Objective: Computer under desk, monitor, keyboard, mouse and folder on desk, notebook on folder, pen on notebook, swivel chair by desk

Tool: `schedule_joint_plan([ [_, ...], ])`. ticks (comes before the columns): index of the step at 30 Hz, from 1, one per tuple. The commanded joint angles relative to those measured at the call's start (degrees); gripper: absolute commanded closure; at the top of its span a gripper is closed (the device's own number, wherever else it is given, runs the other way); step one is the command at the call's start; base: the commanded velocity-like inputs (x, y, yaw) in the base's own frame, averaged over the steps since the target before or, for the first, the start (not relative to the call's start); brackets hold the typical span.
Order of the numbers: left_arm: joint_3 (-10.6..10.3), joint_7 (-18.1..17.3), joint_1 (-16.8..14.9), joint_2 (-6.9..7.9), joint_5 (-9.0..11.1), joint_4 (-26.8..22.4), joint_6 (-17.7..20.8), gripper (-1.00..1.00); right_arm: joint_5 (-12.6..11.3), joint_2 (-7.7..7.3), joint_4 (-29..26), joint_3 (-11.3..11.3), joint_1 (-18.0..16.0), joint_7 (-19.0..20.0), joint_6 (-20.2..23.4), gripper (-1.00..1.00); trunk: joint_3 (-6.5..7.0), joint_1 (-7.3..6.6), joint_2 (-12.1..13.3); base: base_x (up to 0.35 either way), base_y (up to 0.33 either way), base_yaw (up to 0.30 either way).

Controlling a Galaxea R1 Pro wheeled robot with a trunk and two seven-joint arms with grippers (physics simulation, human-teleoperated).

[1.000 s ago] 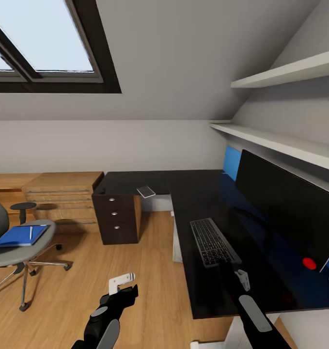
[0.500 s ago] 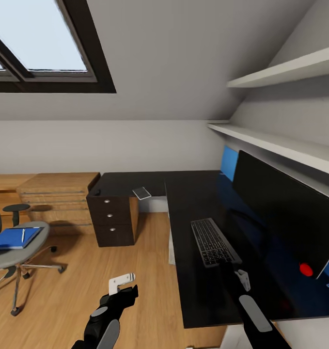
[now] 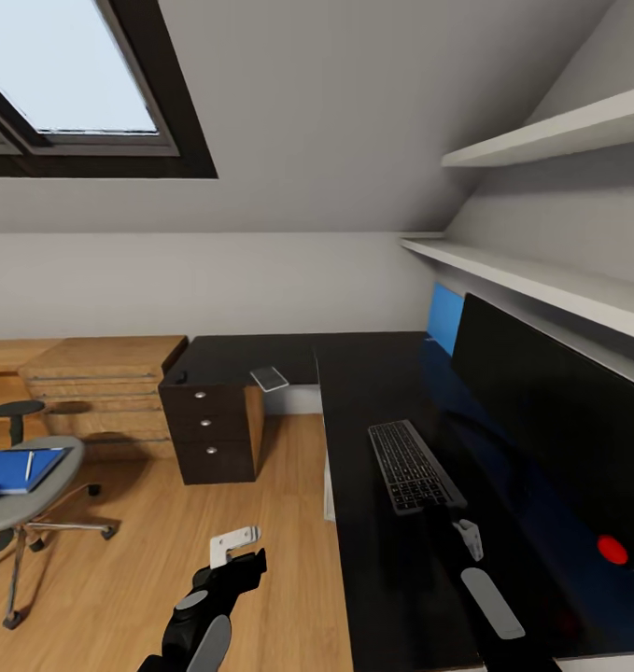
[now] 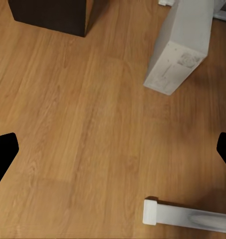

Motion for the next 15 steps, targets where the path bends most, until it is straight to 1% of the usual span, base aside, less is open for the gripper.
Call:
schedule_joint_plan([
  [1,-0.1,0.5,-0.1,-0.01,0.6,-0.1,0.1,-1.0,-0.7,0.0,0.2,0.0,0.0,-0.2,0.1,1.0,-0.1,0.04,-0.1,0.218,0.0,0.0],
  [5,-0.1,0.4,-0.1,-0.02,0.6,0.0,0.2,-1.0,-0.7,0.0,0.2,0.0,0.0,-0.2,0.1,1.0,-0.1,0.04,-0.1,0.073,0.0,0.0],
  [15,-0.1,0.5,-0.1,-0.05,0.6,0.0,0.2,-1.0,-0.7,-0.08,0.2,-0.1,0.0,-0.2,0.1,1.0,-0.1,0.04,-0.1,0.003,-0.001,0.0],
])
